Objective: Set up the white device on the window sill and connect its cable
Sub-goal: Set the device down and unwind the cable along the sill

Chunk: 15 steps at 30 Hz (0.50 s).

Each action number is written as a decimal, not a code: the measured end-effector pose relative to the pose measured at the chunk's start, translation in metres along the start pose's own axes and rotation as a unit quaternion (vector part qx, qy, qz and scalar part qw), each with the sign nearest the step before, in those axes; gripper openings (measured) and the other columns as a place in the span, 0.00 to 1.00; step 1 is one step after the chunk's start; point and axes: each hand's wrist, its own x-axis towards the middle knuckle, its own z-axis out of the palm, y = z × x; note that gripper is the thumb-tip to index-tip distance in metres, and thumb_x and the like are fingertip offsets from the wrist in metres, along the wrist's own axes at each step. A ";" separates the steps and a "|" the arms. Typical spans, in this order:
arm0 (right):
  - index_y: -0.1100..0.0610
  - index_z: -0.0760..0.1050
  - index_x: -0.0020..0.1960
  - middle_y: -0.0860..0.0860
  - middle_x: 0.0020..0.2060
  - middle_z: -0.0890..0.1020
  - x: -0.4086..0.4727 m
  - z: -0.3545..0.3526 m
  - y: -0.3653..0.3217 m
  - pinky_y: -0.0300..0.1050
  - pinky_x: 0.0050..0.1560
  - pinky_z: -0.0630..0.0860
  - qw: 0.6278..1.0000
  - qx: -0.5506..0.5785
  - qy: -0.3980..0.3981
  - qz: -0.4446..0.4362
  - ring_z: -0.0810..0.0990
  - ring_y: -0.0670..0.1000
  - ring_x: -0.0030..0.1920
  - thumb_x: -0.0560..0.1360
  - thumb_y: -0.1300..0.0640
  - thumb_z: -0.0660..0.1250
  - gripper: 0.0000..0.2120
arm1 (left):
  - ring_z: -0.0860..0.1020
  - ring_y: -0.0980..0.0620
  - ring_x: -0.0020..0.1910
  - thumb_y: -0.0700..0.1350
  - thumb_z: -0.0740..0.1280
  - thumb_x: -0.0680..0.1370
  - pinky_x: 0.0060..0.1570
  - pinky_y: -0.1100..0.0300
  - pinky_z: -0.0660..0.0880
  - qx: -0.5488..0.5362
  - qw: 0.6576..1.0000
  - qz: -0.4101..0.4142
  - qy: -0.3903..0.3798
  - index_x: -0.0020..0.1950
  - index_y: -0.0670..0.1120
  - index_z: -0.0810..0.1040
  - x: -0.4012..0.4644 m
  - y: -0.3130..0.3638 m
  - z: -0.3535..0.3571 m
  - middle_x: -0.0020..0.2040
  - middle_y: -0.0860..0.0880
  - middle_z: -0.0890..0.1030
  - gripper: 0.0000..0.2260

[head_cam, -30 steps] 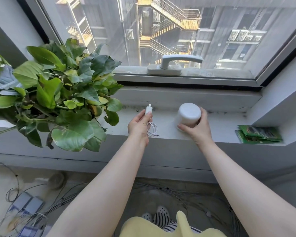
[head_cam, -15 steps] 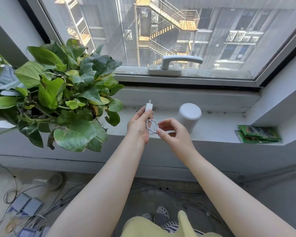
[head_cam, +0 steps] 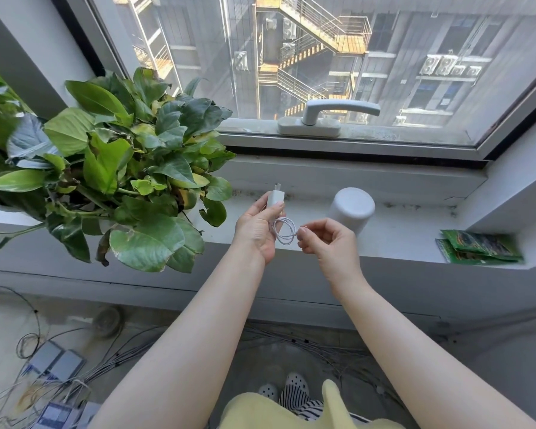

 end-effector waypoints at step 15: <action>0.59 0.73 0.45 0.55 0.42 0.80 0.002 0.005 -0.002 0.47 0.51 0.81 0.997 0.036 -0.059 0.021 0.79 0.48 0.43 0.77 0.63 0.65 0.02 | 0.76 0.54 0.40 0.32 0.65 0.75 0.37 0.65 0.77 -0.025 0.999 -0.004 -0.025 0.66 0.42 0.72 -0.005 -0.002 0.013 0.42 0.46 0.78 0.20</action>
